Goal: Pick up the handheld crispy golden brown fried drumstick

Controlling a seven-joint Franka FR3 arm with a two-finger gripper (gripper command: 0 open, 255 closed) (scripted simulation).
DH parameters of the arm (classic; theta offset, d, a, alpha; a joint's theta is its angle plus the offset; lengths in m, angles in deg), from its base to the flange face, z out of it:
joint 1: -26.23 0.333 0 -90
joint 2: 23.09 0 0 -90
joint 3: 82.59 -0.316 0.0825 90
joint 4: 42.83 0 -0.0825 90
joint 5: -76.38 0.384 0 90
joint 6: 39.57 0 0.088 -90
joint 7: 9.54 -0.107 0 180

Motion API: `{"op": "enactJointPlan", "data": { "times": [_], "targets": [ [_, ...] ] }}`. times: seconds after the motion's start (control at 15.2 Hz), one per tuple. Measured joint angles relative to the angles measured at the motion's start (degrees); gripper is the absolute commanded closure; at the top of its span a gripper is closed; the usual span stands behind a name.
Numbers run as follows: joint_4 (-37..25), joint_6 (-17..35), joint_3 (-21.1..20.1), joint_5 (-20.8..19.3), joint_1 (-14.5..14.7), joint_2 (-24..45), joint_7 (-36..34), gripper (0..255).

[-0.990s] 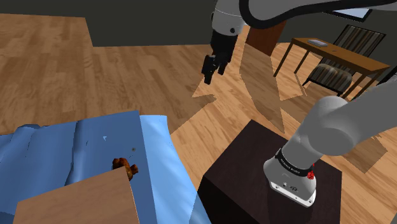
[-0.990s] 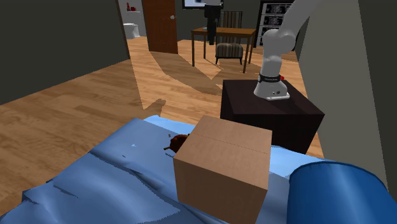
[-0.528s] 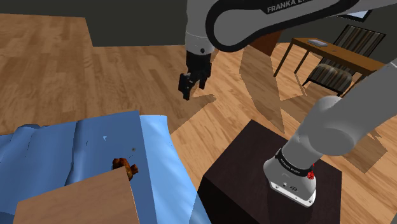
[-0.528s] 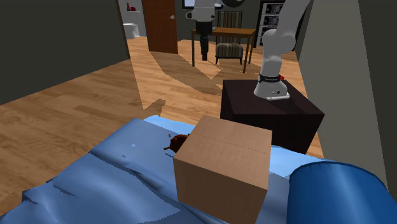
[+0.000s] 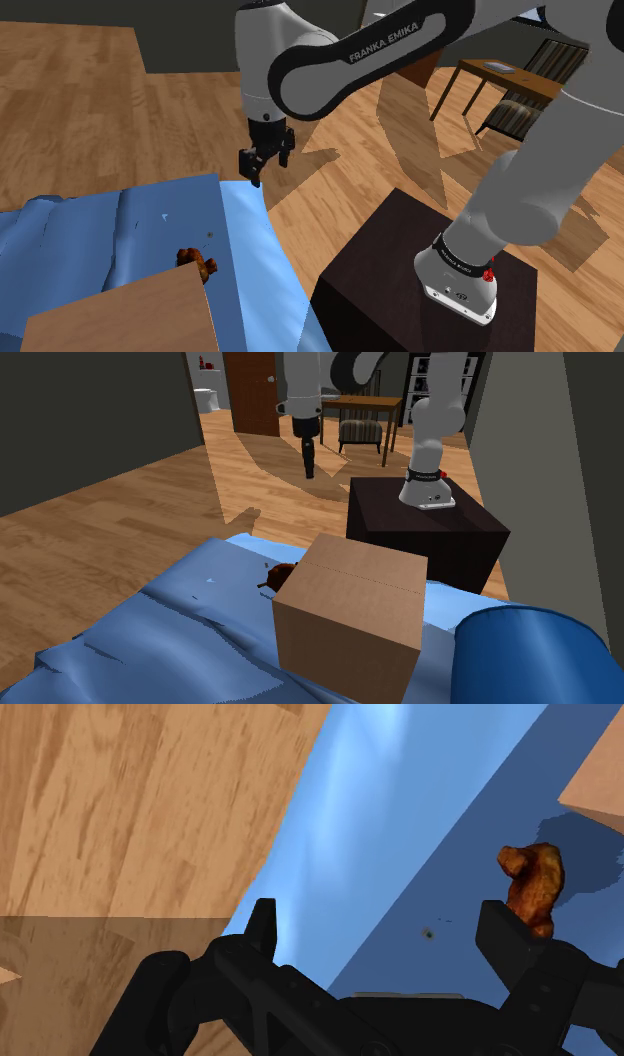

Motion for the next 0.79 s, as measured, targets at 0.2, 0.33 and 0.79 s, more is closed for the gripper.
{"op": "enactJointPlan", "data": {
  "times": [0.2, 0.33, 0.79],
  "targets": [
    [-4.06, 1.22, -0.66, -2.65, 1.38, 7.03, -3.75, 0],
    [-7.04, 1.62, -0.66, -4.32, 2.43, 11.52, -5.74, 0],
    [-21.07, 0.86, 0.46, -9.27, 8.42, 28.27, -12.34, 0]
  ]
}}
